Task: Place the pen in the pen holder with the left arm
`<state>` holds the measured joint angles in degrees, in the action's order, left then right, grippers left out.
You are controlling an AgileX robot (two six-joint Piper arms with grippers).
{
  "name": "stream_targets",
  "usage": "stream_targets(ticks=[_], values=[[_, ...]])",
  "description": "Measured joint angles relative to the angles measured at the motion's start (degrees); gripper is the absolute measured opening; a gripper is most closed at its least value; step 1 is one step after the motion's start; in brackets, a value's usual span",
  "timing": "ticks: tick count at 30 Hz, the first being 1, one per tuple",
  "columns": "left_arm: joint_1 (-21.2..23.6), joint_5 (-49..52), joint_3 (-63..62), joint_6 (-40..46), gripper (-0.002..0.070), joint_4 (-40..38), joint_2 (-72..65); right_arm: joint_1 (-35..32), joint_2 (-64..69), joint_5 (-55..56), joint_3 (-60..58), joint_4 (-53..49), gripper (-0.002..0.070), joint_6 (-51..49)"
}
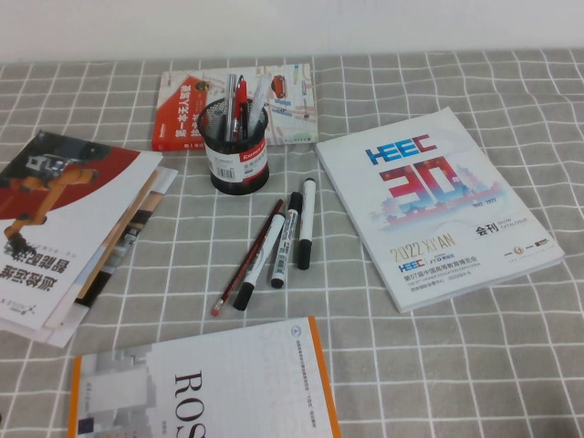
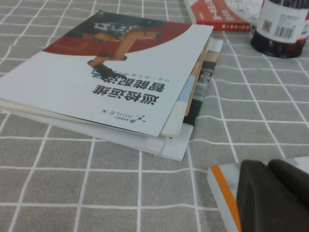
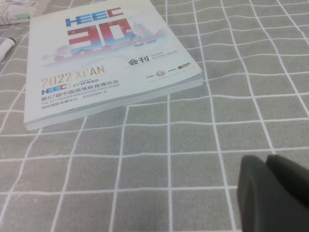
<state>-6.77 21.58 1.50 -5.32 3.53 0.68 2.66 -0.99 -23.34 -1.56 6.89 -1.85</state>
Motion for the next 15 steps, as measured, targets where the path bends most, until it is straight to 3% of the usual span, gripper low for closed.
stream_targets(ticks=[15], values=[[0.0,0.4,0.0,0.6,0.0,0.0,0.0,0.0,0.0,0.0,0.0,0.0,-0.0015,0.0]])
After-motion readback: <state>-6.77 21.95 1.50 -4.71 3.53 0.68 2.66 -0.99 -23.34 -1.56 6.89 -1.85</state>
